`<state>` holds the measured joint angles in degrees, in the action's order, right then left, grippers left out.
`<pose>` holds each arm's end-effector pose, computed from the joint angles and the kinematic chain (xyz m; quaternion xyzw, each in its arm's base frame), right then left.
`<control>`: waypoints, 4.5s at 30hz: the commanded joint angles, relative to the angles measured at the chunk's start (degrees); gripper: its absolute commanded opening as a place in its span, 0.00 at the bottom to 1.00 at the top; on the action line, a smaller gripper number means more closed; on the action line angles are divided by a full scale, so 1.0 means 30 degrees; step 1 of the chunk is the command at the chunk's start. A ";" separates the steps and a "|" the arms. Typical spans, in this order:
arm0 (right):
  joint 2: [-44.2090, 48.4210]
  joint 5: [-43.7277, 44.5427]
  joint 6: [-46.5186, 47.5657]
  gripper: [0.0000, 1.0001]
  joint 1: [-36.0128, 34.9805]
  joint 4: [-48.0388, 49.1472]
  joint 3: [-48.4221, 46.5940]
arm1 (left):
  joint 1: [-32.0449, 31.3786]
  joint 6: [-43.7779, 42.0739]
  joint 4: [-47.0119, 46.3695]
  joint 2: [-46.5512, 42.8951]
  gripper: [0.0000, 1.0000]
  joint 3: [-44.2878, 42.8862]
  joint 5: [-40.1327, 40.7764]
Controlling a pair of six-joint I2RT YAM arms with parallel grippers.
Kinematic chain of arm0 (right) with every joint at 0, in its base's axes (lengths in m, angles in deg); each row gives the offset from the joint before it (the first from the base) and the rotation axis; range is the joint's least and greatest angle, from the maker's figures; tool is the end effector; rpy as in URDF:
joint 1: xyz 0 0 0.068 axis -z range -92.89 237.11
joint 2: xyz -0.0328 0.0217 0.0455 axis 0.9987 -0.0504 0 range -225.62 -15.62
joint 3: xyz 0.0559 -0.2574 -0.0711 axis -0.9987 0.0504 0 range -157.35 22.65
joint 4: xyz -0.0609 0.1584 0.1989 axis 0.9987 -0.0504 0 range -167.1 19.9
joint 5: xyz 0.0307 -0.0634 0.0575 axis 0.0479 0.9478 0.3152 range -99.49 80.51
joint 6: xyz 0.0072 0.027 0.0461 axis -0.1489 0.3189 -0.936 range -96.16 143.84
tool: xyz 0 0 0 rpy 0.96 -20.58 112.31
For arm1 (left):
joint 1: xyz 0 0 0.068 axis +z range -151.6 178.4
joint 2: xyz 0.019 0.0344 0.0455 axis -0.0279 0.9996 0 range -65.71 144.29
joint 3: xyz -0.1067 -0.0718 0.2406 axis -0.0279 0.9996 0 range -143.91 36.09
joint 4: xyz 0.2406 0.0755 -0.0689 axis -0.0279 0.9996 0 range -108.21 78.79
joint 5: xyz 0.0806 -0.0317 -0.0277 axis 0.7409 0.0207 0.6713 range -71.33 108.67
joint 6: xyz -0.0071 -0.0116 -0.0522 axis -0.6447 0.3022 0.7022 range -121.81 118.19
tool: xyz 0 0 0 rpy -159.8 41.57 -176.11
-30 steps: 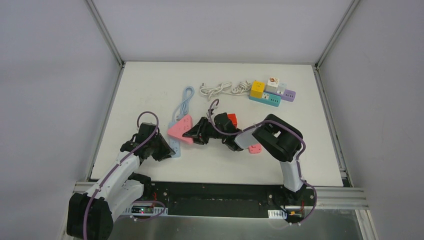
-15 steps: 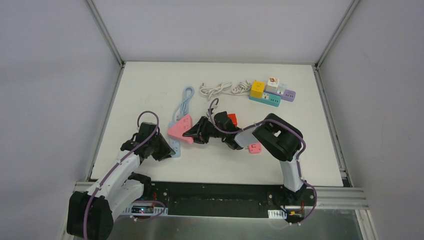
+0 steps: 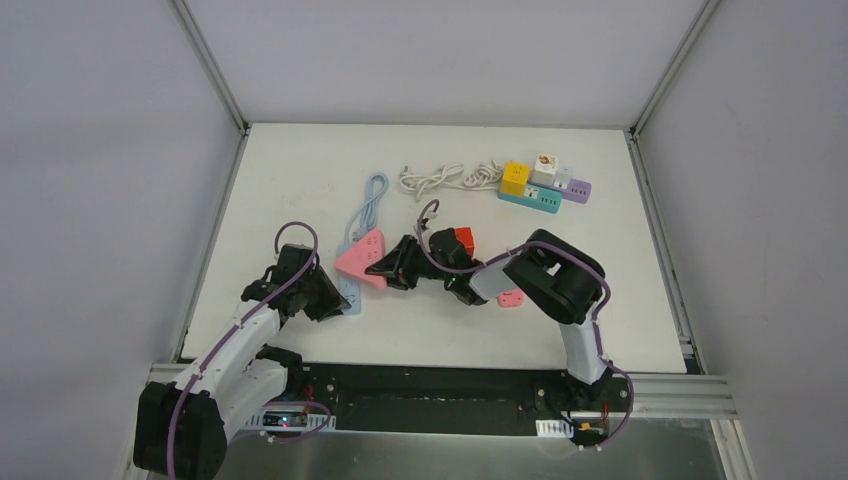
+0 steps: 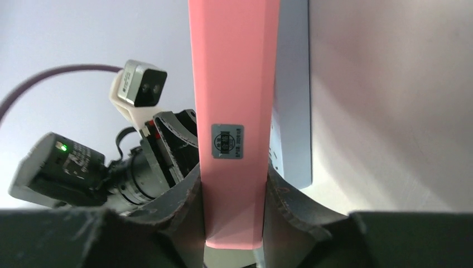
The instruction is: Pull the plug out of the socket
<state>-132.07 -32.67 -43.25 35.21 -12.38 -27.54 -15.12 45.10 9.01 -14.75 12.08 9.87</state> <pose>0.2338 0.3209 0.1340 -0.0319 0.7531 0.6280 0.1933 0.1572 -0.0435 0.1724 -0.2499 0.9155 -0.2174 0.2283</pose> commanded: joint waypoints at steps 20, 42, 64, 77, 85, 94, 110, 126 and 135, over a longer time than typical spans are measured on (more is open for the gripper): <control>0.5478 0.1684 0.3592 0.00 0.0151 -0.0883 -0.0271 | -0.0181 -0.0448 0.0410 0.1062 0.25 0.1092 0.0849; 0.4477 0.1989 0.3217 0.00 -0.0308 -0.3810 -0.0642 | -0.0167 -0.1338 0.3663 -0.4413 0.36 -0.2265 0.2761; 1.3372 0.0482 0.6410 0.03 0.1144 -1.5226 0.4906 | -0.0152 -0.4053 0.6979 -0.8257 0.99 -0.6094 0.6844; 1.2813 0.1689 0.6044 0.45 0.0355 -1.4971 0.6225 | -0.0152 -0.4506 0.6774 -1.0006 0.99 -0.5451 0.4325; 1.5254 0.5543 0.7044 0.88 0.0352 -1.8670 0.5553 | -0.0152 -0.5122 0.4403 -0.9658 0.99 -0.5513 0.1797; 1.9011 0.9974 1.0692 0.90 0.1816 -2.4922 0.1420 | -0.0152 -0.5411 0.1073 -0.7959 0.99 -0.6292 0.0247; 0.8112 1.4542 1.5657 1.00 1.0627 -2.5204 -0.8009 | -0.0145 -0.5183 -0.4630 -0.4547 0.99 -0.6418 0.0653; -0.1976 1.5321 1.6876 0.87 1.1319 -2.8192 -1.8242 | -0.0123 -0.5064 -0.3820 -0.4196 0.99 -0.6410 0.0587; -0.2518 1.5120 1.7660 0.68 1.1565 -2.8884 -1.8267 | -0.0123 -0.4720 -0.3910 -0.2928 0.98 -0.6860 -0.1558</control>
<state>-138.93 11.68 7.87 69.59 -96.80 -80.28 -15.44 30.37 -1.28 -25.26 -5.39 10.11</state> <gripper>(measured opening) 0.764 0.988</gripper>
